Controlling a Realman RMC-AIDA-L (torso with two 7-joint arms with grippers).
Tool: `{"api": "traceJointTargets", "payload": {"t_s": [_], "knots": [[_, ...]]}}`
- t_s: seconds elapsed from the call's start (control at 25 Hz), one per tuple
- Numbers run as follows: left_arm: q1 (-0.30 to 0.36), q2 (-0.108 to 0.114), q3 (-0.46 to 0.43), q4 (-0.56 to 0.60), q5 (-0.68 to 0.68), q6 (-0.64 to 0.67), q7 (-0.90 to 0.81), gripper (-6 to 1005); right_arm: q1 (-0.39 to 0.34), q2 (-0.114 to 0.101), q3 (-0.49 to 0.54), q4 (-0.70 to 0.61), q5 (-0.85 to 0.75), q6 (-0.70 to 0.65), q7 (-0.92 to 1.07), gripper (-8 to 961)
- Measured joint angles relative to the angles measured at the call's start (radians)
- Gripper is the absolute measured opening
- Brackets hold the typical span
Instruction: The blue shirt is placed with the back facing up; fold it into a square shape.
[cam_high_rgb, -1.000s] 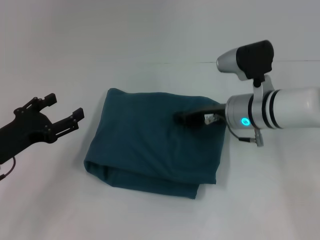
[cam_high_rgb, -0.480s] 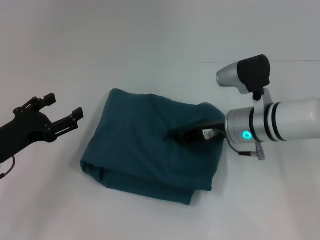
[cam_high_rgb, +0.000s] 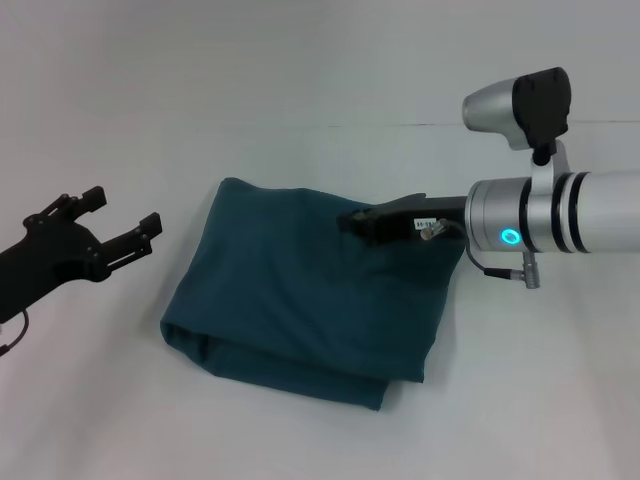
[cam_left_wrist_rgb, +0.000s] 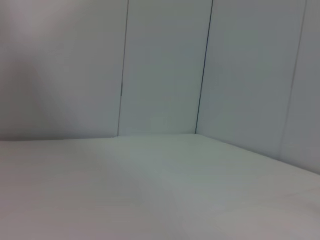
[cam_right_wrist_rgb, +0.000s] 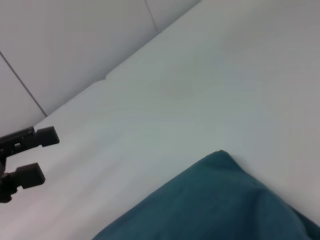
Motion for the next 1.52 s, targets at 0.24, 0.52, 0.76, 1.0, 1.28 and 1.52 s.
{"api": "traceJointTargets", "payload": {"t_s": [0.24, 0.52, 0.76, 1.0, 1.28, 1.52], "knots": [[-0.029, -0.002, 0.008, -0.034, 0.003, -0.074, -0.001, 914, -0.026, -0.005, 0.075, -0.014, 0.001, -0.040, 0.000, 25], [-0.053, 0.000, 0.092, -0.058, 0.025, -0.143, -0.018, 914, -0.109, -0.025, 0.199, -0.118, 0.001, -0.212, 0.005, 46], [-0.028, 0.001, 0.111, -0.003, 0.091, -0.117, -0.111, 914, -0.131, -0.055, 0.282, -0.111, 0.000, -0.280, 0.014, 388], [0.008, 0.009, 0.109, 0.092, 0.163, -0.029, -0.367, 914, -0.142, -0.061, 0.315, -0.112, -0.006, -0.282, 0.014, 636], [0.007, 0.032, 0.101, 0.135, 0.244, 0.005, -0.677, 914, -0.142, -0.062, 0.317, -0.117, -0.007, -0.278, 0.006, 753], [-0.001, 0.038, 0.101, 0.137, 0.316, 0.038, -0.794, 914, -0.142, -0.069, 0.317, -0.116, -0.007, -0.278, 0.006, 751]]}}
